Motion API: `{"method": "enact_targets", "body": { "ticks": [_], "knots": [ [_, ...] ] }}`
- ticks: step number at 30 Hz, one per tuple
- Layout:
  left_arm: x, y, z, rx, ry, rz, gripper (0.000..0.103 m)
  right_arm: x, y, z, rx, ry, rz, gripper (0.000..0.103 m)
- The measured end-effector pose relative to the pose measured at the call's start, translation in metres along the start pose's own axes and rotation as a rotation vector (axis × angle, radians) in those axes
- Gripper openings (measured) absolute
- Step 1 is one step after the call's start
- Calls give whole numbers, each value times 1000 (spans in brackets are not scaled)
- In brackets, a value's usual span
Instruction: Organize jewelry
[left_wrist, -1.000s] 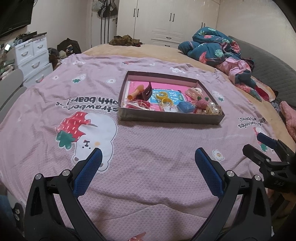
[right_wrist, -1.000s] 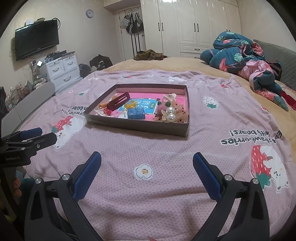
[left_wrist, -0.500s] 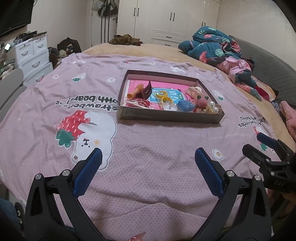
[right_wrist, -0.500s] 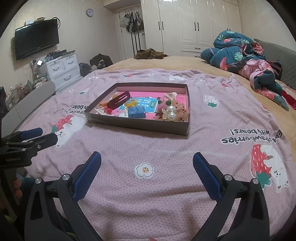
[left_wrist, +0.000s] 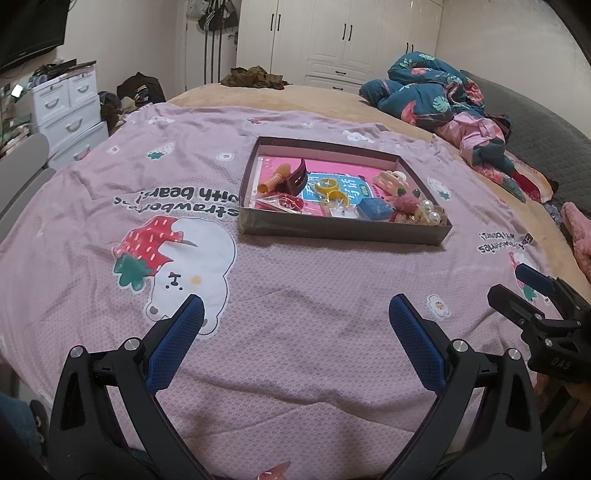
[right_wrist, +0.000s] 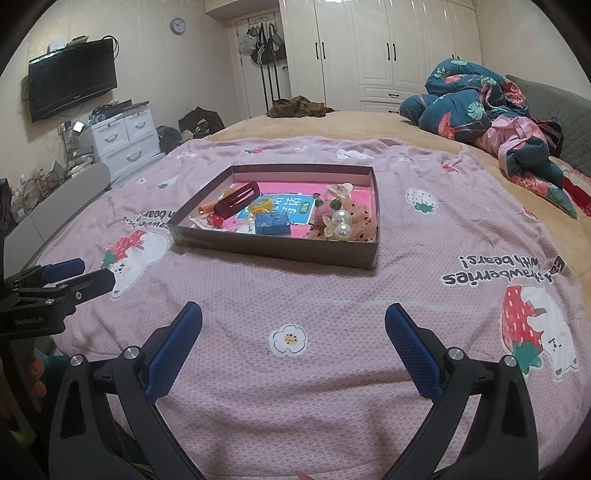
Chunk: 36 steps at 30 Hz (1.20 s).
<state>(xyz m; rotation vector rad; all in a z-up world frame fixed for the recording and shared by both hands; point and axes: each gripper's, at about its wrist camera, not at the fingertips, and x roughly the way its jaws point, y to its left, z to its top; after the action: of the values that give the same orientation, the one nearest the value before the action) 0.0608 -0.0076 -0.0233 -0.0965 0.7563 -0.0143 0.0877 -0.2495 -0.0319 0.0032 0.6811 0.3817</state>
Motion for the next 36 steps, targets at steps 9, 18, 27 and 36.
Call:
{"method": "enact_targets", "body": {
  "ticks": [9,18,27,36],
  "knots": [
    [0,1,-1,-1,4,5,94,0,1,1,-3,5,3,99],
    [-1,3,-2,-5,0,6,94,1,3,-1,-5,2,2,99],
    [-3,4,-1,-8,3,1,94,-1,4,-1,-14,-2,2,99],
    [-4,3,-3,-9,7,-9,94,-3,4,0,-11,-7,2,99]
  ]
}}
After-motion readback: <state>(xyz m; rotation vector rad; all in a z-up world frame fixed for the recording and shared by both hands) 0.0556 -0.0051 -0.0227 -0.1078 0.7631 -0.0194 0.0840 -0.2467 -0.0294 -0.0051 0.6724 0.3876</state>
